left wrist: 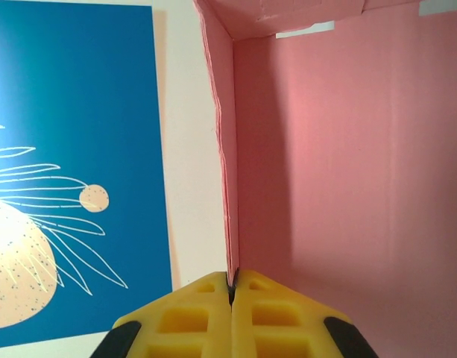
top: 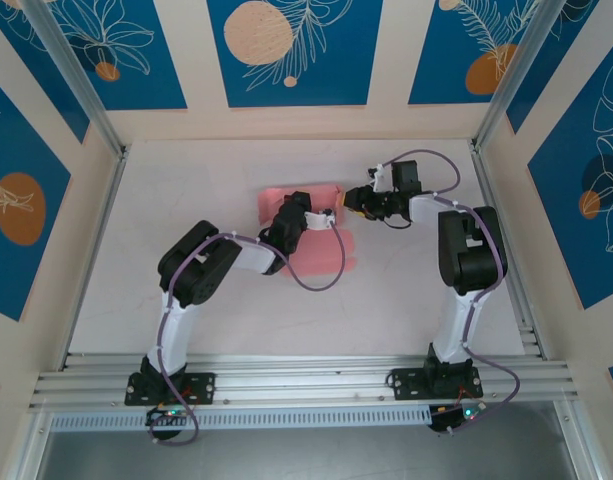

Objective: Fold the paper box

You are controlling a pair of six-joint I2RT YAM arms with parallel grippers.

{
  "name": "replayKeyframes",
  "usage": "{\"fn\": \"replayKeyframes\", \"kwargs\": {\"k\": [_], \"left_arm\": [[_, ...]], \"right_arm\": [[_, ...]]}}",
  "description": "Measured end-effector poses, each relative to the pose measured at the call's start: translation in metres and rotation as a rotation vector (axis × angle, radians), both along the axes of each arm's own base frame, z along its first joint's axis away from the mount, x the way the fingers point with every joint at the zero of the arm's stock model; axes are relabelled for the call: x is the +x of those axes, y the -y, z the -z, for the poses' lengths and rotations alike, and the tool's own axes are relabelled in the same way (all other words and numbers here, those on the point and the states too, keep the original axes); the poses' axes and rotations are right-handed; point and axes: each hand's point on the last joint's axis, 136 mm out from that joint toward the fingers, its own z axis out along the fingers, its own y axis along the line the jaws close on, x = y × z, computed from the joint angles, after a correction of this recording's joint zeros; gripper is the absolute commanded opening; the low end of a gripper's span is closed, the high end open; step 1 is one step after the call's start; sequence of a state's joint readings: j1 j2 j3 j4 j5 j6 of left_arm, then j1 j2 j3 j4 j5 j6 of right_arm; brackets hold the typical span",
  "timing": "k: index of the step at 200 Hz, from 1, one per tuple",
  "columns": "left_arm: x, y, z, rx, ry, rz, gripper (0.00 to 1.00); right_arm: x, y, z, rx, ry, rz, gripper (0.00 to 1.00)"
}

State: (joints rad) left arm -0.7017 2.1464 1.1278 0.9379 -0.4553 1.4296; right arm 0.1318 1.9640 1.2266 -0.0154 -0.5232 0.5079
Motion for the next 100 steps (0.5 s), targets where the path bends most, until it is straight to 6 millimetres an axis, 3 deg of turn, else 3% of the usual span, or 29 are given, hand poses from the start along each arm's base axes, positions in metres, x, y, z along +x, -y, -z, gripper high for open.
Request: {"fn": "replayKeyframes", "kwargs": {"k": [49, 100], "left_arm": [[0.002, 0.003, -0.006, -0.007, 0.038, 0.031, 0.0], [0.006, 0.003, 0.0, -0.012, 0.036, 0.028, 0.0]], "right_arm": [[0.002, -0.001, -0.001, -0.001, 0.031, -0.009, 0.45], [0.004, -0.011, -0.001, -0.008, 0.066, -0.031, 0.45]]}}
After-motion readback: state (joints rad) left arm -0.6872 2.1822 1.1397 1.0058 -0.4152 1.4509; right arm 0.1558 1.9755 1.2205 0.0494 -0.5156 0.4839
